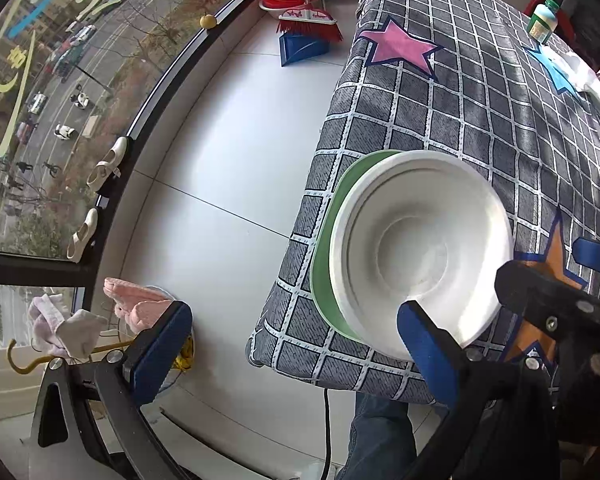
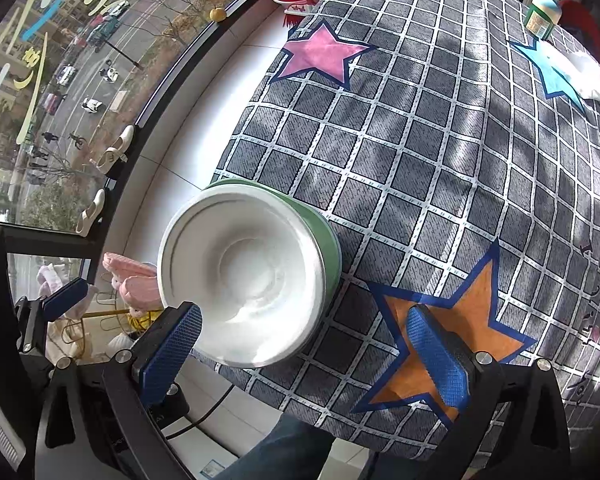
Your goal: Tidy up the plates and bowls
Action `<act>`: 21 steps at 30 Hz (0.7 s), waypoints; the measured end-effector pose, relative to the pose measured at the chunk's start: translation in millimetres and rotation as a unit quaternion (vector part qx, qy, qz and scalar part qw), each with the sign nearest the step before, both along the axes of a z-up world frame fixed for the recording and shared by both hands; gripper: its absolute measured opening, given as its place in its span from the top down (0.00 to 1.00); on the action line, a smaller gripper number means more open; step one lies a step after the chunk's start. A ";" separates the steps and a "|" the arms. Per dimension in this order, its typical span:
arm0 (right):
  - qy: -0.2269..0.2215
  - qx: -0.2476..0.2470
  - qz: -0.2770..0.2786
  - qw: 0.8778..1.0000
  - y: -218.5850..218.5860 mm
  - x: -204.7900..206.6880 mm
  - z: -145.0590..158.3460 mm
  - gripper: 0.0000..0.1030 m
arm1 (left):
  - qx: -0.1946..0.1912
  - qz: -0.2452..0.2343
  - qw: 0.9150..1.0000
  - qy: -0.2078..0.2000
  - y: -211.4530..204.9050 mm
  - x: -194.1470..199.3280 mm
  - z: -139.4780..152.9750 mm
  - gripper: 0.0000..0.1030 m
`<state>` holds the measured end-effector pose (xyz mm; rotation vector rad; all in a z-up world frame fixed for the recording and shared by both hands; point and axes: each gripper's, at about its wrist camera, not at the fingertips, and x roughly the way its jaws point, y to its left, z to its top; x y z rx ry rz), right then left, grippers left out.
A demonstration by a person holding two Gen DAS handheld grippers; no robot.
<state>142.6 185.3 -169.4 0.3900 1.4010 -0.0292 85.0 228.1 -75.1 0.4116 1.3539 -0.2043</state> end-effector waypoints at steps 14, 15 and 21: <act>0.001 0.004 0.000 1.000 2.3 2.5 0.4 0.00 | 0.010 -0.007 1.000 0.001 -0.2 5.3 -3.0 0.00; 0.001 0.005 0.000 1.000 2.3 2.1 0.1 0.00 | 0.011 -0.008 1.000 0.001 -0.4 5.6 -3.2 0.00; 0.002 0.006 -0.002 1.000 1.2 0.4 -0.8 0.00 | 0.015 -0.015 1.000 0.001 -3.2 7.0 -5.1 0.00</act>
